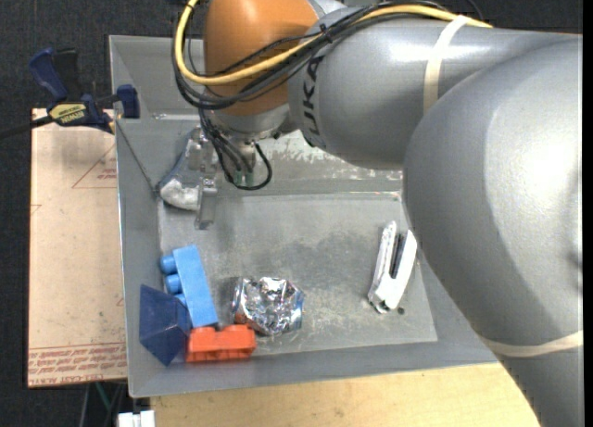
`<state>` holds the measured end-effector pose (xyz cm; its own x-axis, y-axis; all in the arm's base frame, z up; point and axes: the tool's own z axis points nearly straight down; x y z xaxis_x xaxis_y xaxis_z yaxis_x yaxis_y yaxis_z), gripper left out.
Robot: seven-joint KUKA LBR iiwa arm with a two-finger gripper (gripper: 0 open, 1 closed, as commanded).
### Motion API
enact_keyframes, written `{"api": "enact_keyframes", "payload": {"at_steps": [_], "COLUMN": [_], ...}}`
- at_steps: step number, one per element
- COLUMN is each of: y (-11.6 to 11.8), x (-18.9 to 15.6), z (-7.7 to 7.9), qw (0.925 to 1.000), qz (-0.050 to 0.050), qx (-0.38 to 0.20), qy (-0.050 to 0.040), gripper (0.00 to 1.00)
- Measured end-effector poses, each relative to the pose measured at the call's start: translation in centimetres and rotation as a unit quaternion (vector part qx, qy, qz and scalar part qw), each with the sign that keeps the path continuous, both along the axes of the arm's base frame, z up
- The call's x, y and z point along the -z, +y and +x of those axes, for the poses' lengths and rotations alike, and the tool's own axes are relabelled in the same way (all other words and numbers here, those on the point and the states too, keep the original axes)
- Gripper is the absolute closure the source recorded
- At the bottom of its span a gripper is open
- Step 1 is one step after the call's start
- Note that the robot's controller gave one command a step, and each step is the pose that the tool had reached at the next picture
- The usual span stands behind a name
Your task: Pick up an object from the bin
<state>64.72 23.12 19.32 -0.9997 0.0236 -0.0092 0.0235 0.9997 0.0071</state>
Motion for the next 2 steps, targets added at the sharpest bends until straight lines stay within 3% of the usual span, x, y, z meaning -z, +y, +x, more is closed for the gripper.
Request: {"api": "enact_keyframes", "payload": {"at_steps": [1,2], "y": [-5.6,2.2], "x": [8.8,8.7], "z": [-3.3,-2.6], "qw": [0.9954,0.9964], "qz": [-0.002,0.002], "qx": [-0.096,-0.084], "qy": [0.0054,-0.0035], "gripper": [0.0,0.0]}}
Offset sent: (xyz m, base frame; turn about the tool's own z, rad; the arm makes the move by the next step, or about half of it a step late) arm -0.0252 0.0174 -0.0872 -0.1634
